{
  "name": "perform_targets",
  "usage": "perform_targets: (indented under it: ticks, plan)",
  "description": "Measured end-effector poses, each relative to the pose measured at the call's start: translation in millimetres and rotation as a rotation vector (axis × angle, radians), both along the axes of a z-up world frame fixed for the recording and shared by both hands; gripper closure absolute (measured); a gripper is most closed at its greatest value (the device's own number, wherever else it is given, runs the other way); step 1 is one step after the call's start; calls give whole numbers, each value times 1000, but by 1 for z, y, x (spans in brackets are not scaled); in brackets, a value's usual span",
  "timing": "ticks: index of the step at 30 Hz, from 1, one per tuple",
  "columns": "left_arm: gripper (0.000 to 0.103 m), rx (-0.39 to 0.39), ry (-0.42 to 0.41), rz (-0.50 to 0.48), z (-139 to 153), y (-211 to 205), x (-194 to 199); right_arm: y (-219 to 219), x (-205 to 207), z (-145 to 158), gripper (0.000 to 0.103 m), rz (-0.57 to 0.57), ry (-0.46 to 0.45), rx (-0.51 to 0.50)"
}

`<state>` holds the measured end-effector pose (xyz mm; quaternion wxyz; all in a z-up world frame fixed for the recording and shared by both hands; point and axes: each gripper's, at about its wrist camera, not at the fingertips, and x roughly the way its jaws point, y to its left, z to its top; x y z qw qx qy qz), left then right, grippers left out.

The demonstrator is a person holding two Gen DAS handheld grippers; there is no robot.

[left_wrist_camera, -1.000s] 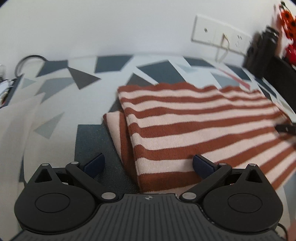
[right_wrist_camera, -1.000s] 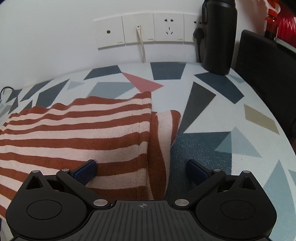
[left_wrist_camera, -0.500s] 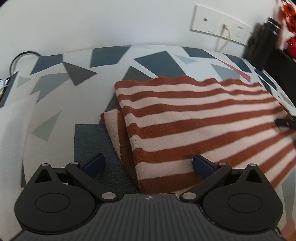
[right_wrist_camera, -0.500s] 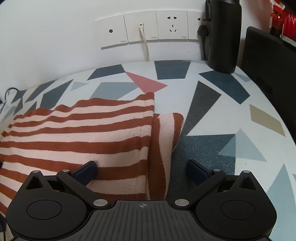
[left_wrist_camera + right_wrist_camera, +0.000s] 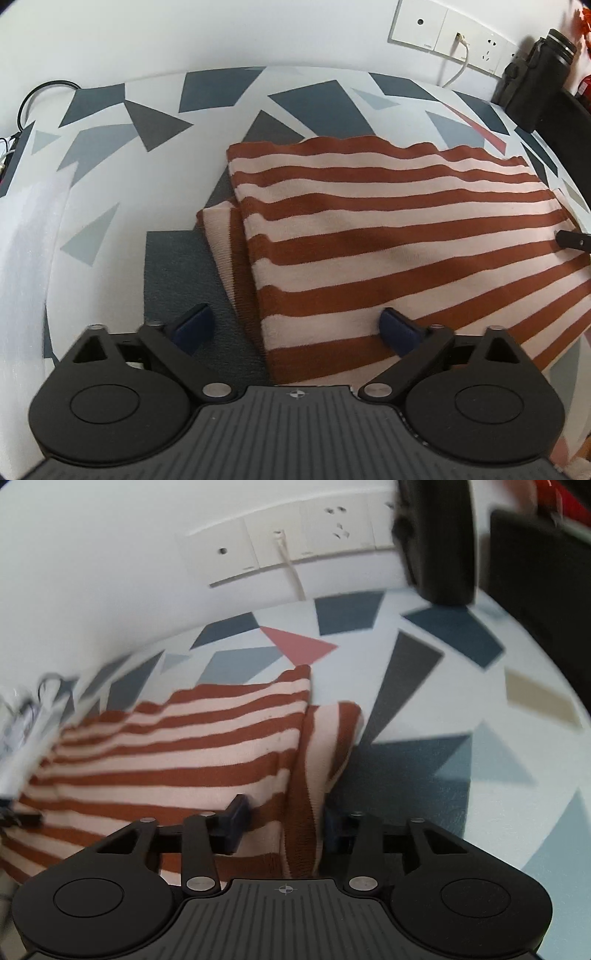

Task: Fold clothes
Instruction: 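Close the right tool on the sweater's folded edge while the left tool pinches beside it, then lift the folded striped sweater off the bed with both tools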

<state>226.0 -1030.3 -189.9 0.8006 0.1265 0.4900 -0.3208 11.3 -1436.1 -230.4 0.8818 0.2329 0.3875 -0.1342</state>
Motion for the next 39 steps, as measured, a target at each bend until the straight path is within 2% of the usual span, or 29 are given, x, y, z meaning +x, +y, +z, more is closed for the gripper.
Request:
perform_targets:
  ticks: [3,4,9,14,19,25,30,34,39]
  plan:
    - [39,-10,29,-16,5,-4,-2,-2,1,1,69,-1,5,21]
    - [43,-14,41,-16,6,-5,-2,-2,2,1,71,3,5,27]
    - [65,-31,97,8,8,-9,-3,0,5,2,72,28,25,22]
    - [66,-20,121,10,9,-12,-3,0,11,5,64,54,80,27]
    - [66,-27,125,14,9,-11,-4,6,9,5,61,86,89,-1]
    - [67,-24,166,-30,11,-17,-3,20,15,8,77,116,107,-41]
    - [70,12,189,-59,16,-30,-9,28,17,10,78,126,121,-69]
    - [71,37,183,-64,16,-37,-16,31,19,10,78,133,125,-50]
    - [73,26,198,-85,13,-44,-29,51,27,10,78,187,129,-58]
